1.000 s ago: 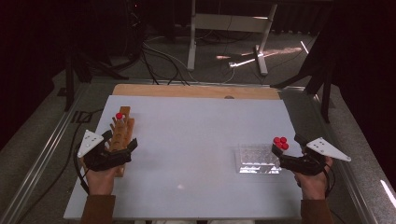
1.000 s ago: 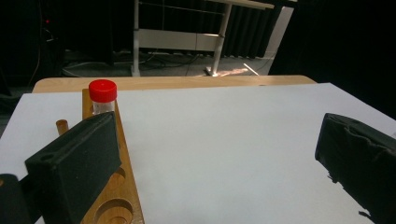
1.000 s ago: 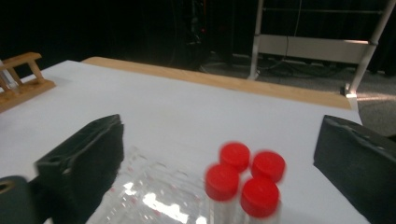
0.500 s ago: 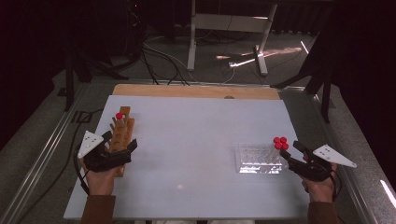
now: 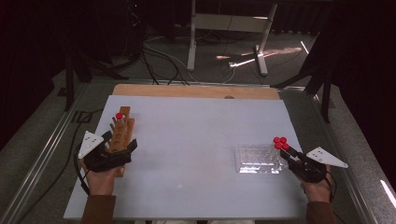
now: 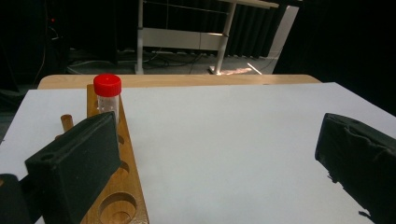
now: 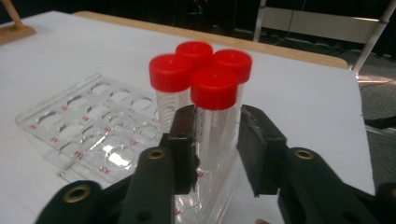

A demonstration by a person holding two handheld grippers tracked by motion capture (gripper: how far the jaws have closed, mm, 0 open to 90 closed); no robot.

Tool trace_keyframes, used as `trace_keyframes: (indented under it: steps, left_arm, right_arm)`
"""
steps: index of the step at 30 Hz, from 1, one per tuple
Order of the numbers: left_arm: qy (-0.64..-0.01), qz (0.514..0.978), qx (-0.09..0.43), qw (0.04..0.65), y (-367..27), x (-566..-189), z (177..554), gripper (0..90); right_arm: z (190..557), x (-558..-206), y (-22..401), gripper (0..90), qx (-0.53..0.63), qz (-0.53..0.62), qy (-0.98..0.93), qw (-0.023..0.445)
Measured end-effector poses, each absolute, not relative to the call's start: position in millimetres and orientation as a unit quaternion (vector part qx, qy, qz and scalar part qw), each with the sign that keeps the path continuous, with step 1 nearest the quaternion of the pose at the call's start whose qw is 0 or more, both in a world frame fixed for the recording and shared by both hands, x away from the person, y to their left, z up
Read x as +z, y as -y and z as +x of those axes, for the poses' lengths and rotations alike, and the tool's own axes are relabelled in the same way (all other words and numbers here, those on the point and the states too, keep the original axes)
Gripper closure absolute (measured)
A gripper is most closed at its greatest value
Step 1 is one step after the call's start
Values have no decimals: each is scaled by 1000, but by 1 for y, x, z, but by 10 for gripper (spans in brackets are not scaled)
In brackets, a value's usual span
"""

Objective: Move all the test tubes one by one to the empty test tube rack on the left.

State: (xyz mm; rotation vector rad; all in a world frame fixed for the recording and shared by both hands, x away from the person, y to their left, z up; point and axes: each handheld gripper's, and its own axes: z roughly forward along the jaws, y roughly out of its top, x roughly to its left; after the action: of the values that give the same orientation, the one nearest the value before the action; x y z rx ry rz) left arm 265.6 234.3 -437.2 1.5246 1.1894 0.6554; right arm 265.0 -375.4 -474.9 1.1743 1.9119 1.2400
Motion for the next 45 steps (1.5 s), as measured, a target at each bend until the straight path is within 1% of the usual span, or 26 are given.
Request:
trace_keyframes:
  steps: [9, 16, 41, 45]
  left_arm:
    - [-498, 635, 276, 522, -234, -437, 265, 8]
    - [-499, 634, 278, 521, -235, -437, 265, 8]
    - [-500, 633, 278, 522, -235, -438, 265, 8]
    - [-501, 633, 278, 521, -235, -438, 265, 8]
  right_arm:
    - [268, -481, 369, 730, 449, 437, -725, 286]
    - [267, -478, 371, 738, 458, 438, -719, 285]
    - [254, -435, 377, 740, 493, 426, -687, 322]
    - [252, -427, 376, 740, 495, 420, -692, 315]
